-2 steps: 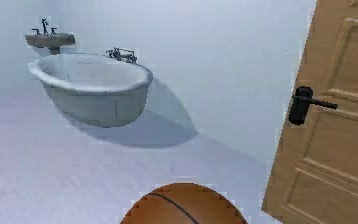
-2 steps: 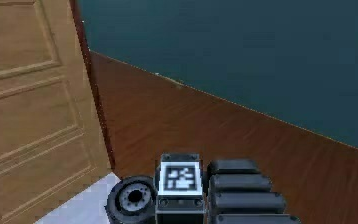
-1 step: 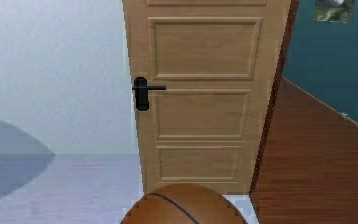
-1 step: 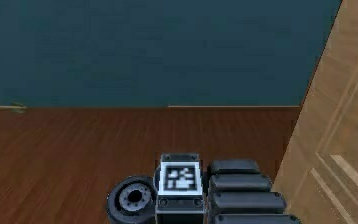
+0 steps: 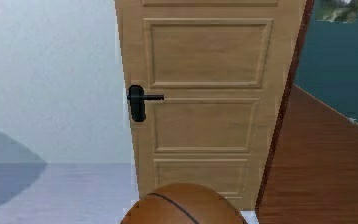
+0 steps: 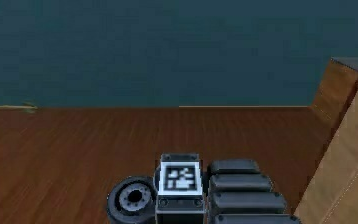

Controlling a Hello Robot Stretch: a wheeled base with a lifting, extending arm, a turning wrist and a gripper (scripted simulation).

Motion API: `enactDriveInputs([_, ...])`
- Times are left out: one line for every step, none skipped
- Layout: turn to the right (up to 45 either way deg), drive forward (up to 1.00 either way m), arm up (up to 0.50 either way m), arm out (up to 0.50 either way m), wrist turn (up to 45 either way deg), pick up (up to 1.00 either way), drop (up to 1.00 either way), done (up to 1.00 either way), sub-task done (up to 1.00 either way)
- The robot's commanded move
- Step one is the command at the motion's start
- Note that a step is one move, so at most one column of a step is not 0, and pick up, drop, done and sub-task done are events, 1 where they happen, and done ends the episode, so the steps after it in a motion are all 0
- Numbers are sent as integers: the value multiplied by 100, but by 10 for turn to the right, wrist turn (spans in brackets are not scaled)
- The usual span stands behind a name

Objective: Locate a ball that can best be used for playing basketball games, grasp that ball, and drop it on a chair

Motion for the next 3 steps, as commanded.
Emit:
enactDriveInputs([-450,0,0,0,0,0,0,0,0])
enactDriveInputs([-420,0,0,0,0,0,0,0,0])
enactDriveInputs([0,60,0,0,0,0,0,0,0])
